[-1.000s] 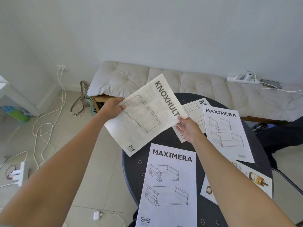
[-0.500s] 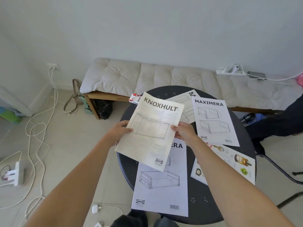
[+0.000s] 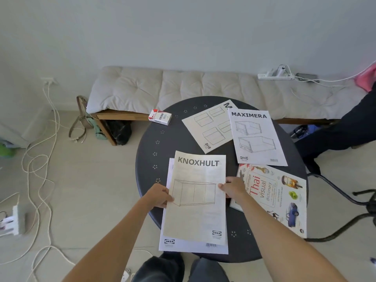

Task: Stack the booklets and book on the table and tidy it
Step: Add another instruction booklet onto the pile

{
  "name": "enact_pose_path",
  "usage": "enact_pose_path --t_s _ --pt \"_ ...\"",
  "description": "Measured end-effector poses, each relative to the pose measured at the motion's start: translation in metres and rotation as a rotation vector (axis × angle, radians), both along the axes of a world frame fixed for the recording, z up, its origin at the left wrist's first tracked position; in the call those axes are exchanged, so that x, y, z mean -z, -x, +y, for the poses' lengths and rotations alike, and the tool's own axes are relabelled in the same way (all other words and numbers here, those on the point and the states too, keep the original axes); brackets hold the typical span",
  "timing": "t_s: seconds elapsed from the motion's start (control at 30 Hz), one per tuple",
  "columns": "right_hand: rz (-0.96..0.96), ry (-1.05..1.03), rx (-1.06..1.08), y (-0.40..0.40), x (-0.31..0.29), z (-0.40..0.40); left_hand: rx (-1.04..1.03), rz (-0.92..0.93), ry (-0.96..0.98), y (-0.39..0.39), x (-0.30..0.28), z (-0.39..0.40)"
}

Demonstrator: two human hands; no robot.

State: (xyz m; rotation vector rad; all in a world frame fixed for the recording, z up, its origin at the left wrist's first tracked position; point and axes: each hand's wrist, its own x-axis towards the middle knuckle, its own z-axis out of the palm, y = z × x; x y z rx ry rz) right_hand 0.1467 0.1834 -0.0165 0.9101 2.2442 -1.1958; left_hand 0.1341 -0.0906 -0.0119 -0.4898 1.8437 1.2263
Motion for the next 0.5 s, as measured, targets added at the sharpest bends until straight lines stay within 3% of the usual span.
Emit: enact_pose_path --t_s 0.27,0.5 --pt "0.048 -0.236 -0.193 -0.005 0.004 -0.011 0.23 0.0 0.211 -0.001 0.002 -0.003" --pt "0.025 -0.319 -0.259 -0.004 -0.005 -0.016 0.459 0.033 0.337 -0.001 0.003 -0.002"
